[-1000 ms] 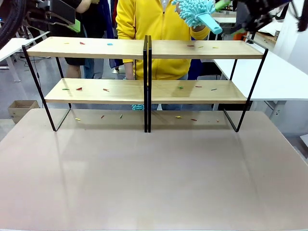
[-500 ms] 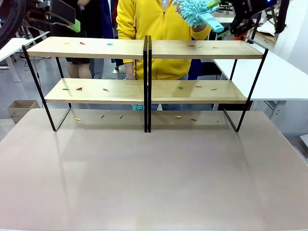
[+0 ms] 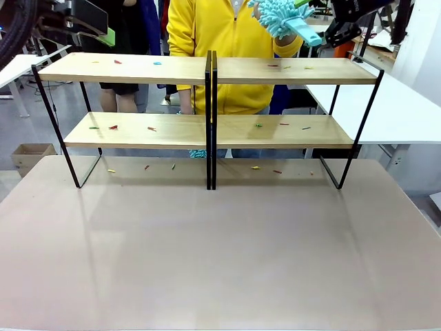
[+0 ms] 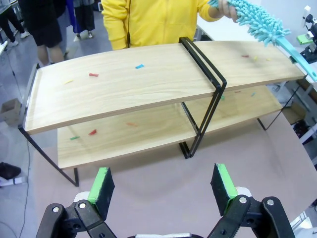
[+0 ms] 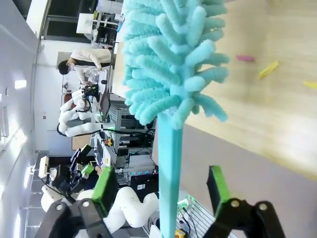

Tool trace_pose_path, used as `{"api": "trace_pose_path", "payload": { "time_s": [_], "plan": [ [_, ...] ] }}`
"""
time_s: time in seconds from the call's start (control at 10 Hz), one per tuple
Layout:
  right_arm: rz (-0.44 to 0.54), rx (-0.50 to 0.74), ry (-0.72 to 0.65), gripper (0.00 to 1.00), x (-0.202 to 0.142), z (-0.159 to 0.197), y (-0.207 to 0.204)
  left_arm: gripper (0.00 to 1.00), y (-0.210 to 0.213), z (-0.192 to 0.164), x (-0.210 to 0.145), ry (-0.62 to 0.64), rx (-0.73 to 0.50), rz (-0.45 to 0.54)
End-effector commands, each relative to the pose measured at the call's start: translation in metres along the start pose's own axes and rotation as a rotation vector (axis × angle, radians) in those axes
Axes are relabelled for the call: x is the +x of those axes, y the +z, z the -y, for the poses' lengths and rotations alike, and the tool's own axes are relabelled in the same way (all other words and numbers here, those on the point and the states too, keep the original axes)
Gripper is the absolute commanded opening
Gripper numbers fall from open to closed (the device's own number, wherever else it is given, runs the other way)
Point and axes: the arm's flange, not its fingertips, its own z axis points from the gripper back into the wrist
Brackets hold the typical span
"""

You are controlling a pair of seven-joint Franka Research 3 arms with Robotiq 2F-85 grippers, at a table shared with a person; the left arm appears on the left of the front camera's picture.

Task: Clean the shelves.
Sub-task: Pick up the Duster when the human hands it over.

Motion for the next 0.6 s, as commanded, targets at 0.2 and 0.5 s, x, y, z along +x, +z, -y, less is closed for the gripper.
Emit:
{"api": "trace_pose_path", "payload": {
  "time_s": [0.2,0.5],
  "plan": [
    [0.01,0.053,-0.023,0.0,0.0044,-0.0009,0.002,1.0,0.0,-0.0009,-0.0008,0.004,0.008,0.002],
    [-0.005,0.054,-0.037,0.0,0.0051,0.0039,0.0005,1.0,0.0,-0.0009,-0.0008,0.004,0.008,0.002]
  ]
}}
